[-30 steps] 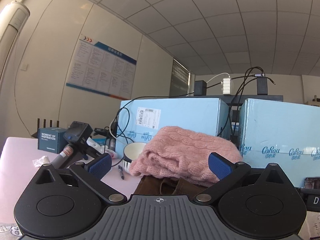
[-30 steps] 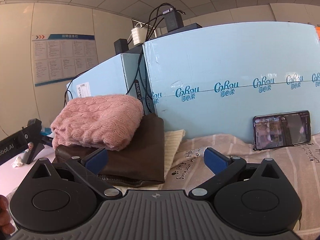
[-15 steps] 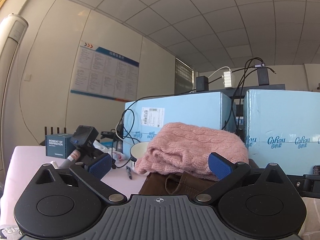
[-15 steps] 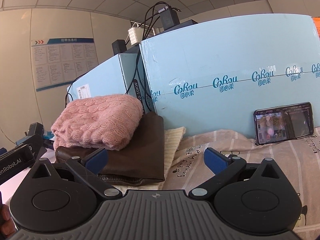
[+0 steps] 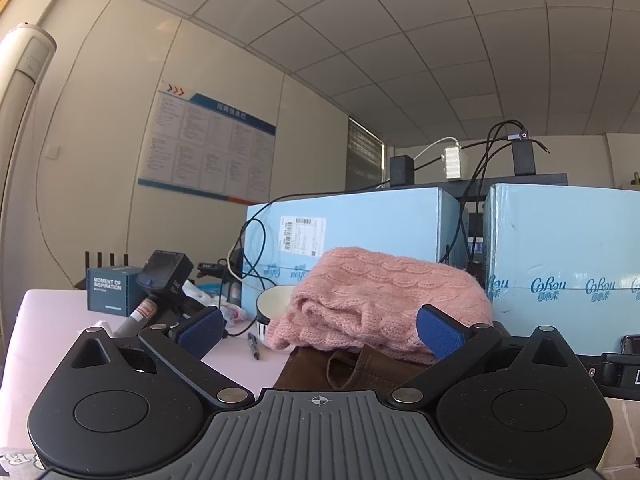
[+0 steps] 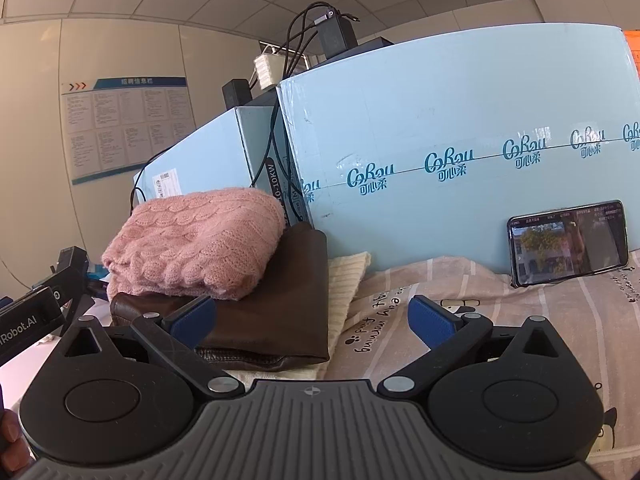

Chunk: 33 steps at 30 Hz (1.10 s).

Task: Fold clothes

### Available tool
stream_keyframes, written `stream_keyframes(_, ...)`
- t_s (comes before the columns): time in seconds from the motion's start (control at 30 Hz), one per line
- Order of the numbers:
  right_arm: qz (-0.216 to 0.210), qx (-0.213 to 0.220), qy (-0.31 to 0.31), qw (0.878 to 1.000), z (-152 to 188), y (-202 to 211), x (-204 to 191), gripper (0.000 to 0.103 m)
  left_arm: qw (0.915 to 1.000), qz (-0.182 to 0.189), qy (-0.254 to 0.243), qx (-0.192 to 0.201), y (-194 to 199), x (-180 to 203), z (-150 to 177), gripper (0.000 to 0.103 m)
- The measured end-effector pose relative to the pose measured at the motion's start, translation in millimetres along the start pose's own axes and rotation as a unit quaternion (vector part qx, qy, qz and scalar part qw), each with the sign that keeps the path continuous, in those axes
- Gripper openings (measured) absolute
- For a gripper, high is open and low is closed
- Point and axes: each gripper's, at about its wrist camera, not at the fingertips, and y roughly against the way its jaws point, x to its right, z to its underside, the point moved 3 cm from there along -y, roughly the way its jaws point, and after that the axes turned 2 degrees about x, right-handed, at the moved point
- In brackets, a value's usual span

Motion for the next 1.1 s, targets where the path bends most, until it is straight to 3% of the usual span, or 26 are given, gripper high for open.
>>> stream_keyframes(1.1,0.004,-0.007,0.002,1.0,1.6,-1.7,0.1,0.103,1.0,0.003,-0.003,-0.004,-0.8,1.0,0.4,0.103)
